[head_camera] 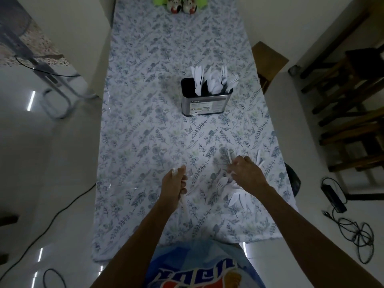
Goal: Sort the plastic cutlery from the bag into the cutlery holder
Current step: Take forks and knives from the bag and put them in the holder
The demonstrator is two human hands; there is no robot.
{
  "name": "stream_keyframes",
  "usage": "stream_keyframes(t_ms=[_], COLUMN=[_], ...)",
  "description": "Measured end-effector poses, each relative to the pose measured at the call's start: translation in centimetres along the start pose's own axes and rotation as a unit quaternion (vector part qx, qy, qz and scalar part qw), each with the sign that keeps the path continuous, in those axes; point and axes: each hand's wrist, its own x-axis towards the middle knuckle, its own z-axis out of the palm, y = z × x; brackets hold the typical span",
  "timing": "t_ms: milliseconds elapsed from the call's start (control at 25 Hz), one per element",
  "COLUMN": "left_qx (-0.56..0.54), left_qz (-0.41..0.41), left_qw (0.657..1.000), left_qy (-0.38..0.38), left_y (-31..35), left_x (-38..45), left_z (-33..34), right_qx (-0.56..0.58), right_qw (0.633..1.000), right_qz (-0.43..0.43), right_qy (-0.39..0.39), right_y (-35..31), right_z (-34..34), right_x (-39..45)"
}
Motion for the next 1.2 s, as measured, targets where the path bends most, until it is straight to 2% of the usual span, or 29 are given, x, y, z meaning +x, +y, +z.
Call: stream_keyframes(t_ms=[120, 200, 280, 360, 440, 520, 640, 840, 1000, 1040, 1120, 1200], left_qx=[-0.016, -0.01, 0.025, 0.044, 0.025, -0.012, -0.034, -0.031, -0.032, -0.035, -0.022, 0.012], left_qz=[-0.007, -0.005, 0.0, 0.025, 0.04, 0.014, -0.013, -0.044, -0.019, -0.018, -0.032, -0.058], left_qw=[1.0, 0.999, 0.999, 0.996, 0.995, 0.996, 0.995, 0.994, 0.993, 0.992, 0.991, 0.987], left_qy=[-0.012, -0.03, -0.039, -0.068, -0.09, -0.091, -0.098, -0.091, -0.115, -0.119, -0.13, -0.147], left_y=[0.1, -0.3, -0.8, -1.3, -1.7, -1.7, -2.0, -2.0, -1.9, -1.8, -1.8, -2.1], left_x=[0.1, 0.4, 0.5, 0.2, -0.1, -0.2, 0.0, -0.1, 0.0, 0.0, -0.1, 0.0], left_z=[0.5, 0.9, 1.6, 2.4, 3.1, 3.4, 3.7, 4.9, 4.7, 4.8, 5.3, 6.4], right_qx=[-0.018, 0.031, 0.192, 0.369, 0.436, 0.394, 0.187, 0.1, 0.127, 0.133, 0.132, 0.13], right_qw=[0.998, 0.992, 0.972, 0.925, 0.897, 0.911, 0.948, 0.978, 0.968, 0.968, 0.974, 0.976], right_qz=[0.006, 0.029, 0.061, 0.054, 0.041, 0.088, 0.21, 0.176, 0.176, 0.15, 0.036, -0.084], right_qy=[0.056, 0.115, 0.121, 0.073, 0.056, 0.086, 0.148, 0.048, 0.126, 0.153, 0.179, 0.152], right_y=[-0.4, -1.1, -3.4, -6.6, -8.3, -6.8, -1.3, 1.1, 0.7, 0.4, -0.9, -2.4], right_z=[-0.1, -0.7, -1.8, -2.4, -2.0, -0.9, 0.8, 3.0, 1.9, 1.2, -0.4, -1.8], right_x=[-0.1, -0.7, -1.8, -2.9, -4.2, -5.2, -7.7, -9.4, -9.0, -8.9, -8.6, -7.6])
